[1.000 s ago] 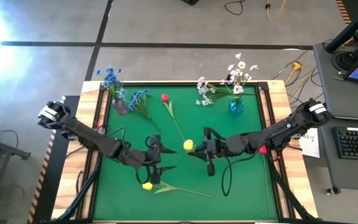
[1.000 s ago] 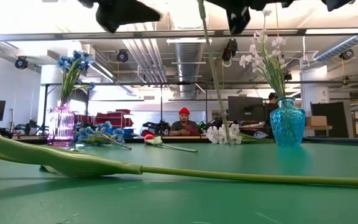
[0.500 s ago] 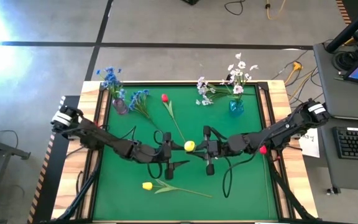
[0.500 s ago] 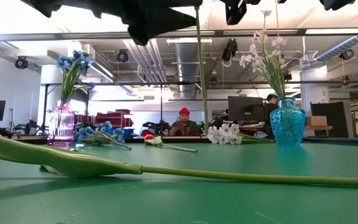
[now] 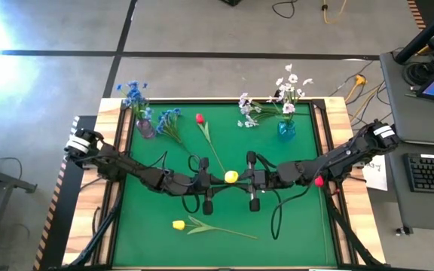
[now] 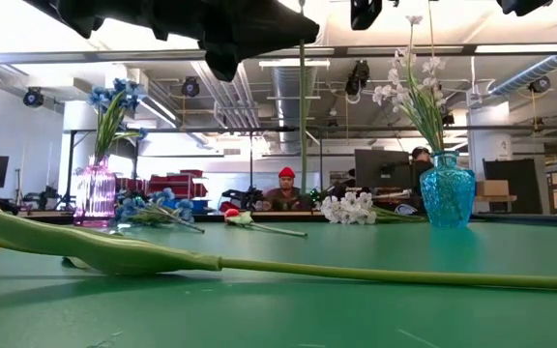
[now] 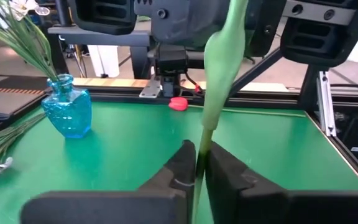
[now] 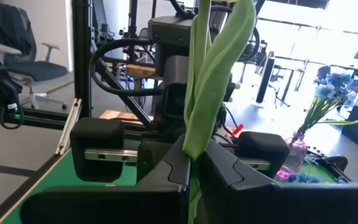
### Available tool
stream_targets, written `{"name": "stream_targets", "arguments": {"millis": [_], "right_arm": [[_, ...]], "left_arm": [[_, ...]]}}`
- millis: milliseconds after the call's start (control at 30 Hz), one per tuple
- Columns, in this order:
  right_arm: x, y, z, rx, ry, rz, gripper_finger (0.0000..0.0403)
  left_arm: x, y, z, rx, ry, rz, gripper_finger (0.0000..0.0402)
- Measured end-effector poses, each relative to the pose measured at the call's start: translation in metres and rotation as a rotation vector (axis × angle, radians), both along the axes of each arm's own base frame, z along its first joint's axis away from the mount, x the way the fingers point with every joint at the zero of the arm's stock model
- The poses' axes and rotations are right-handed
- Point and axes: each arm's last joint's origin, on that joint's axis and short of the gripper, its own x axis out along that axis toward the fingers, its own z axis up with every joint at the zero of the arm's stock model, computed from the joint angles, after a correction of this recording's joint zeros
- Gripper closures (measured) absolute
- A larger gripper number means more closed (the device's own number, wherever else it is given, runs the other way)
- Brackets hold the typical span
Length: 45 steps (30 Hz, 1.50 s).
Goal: Sort flowers into vase by color
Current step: Put the right yellow tulip into the purple vase
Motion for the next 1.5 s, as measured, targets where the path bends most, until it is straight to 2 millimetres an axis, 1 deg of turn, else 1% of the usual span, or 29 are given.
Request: {"name": "stream_targets", "arguments": {"millis": [300,367,467,633,767,900,1067,1200,1300,1400,1500], "right_arm": [[0.0,0.0,0.0,0.015,0.001,-0.001,0.0389],[0.0,0.0,0.0,0.023,0.002,0.0,0.0384],[0.0,0.0,0.0,0.031,0.002,0.001,0.0363],[-0.002,-0.002,0.004,0.054,-0.003,-0.031,0.0309],[-0.006,-0.005,0.011,0.066,-0.023,-0.071,0.0265],[-0.011,-0.009,0.019,0.101,-0.039,-0.145,0.0228],[-0.016,-0.011,0.019,0.126,0.017,-0.168,0.0198],[-0.015,-0.011,0.016,0.129,0.033,-0.168,0.0188],[-0.013,-0.01,0.012,0.124,0.044,-0.169,0.0187],[-0.011,-0.01,0.009,0.121,0.051,-0.17,0.0188],[-0.009,-0.01,0.006,0.117,0.06,-0.172,0.0187]], "left_arm": [[0.0,0.0,0.0,0.0,0.0,0.003,0.04],[0.0,0.0,0.0,-0.003,0.0,0.004,0.0401],[0.0,0.0,-0.001,-0.006,0.002,0.006,0.0401],[-0.005,0.003,0.0,-0.006,0.004,0.012,0.0401],[-0.018,0.016,0.005,-0.043,-0.02,0.045,0.0401],[-0.046,0.034,0.011,-0.026,-0.018,0.177,0.0401],[-0.095,0.064,0.034,0.077,0.011,0.469,0.0402],[-0.136,0.091,0.057,0.137,-0.01,0.699,0.0402],[-0.164,0.108,0.07,0.16,-0.035,0.804,0.0402],[-0.185,0.122,0.076,0.16,-0.065,0.901,0.0402],[-0.199,0.132,0.071,0.164,-0.075,0.999,0.0402]]}}
